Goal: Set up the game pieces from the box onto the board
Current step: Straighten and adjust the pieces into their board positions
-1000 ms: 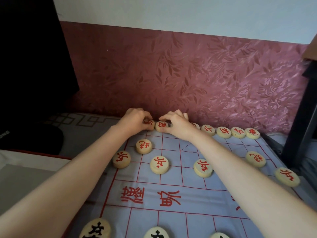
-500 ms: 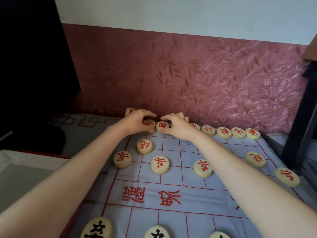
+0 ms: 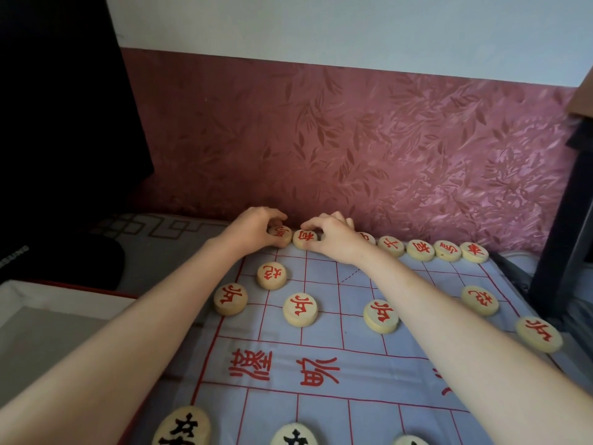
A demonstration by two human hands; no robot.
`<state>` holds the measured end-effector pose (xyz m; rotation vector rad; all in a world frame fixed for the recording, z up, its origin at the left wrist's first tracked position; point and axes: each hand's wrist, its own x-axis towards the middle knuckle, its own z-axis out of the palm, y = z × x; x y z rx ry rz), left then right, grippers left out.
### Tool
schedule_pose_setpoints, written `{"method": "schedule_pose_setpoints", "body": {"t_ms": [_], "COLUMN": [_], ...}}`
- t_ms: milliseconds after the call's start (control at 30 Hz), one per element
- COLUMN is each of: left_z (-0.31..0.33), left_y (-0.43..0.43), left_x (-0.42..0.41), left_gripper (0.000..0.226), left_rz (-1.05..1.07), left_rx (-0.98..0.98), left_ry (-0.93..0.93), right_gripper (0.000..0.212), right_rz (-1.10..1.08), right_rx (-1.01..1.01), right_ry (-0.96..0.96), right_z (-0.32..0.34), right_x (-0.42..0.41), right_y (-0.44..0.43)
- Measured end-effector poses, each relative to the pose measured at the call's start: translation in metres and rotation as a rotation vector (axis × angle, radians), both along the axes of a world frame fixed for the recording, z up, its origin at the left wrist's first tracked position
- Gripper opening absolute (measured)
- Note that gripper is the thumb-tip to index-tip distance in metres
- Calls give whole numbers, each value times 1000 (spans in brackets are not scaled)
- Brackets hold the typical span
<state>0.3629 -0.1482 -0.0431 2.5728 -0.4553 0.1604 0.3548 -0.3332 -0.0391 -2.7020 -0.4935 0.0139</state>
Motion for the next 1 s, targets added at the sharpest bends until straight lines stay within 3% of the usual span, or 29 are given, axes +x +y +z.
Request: {"method": "schedule_pose_setpoints", "body": {"t_ms": [200,467,633,1000], "left_z": [2,2,5,1], "left_y": [-4,-1,5,1], "left_x": [-1,-3,-3,-4], "left_gripper": [54,66,59,57], "left_rz": [45,25,8,-7], "left_rx": [106,80,-14,-10], "left_ry": [-48,32,67,72], "right_gripper": [40,47,48,44], "right_rz": [7,10,-14,-12], "right_rx": [-21,-9,-33,-31], "right_ry": [-17,0,-49,-63], "right_z": [-2,2,-3,-3], "right_x": [1,0,0,-3], "right_y": [0,1,0,0]}}
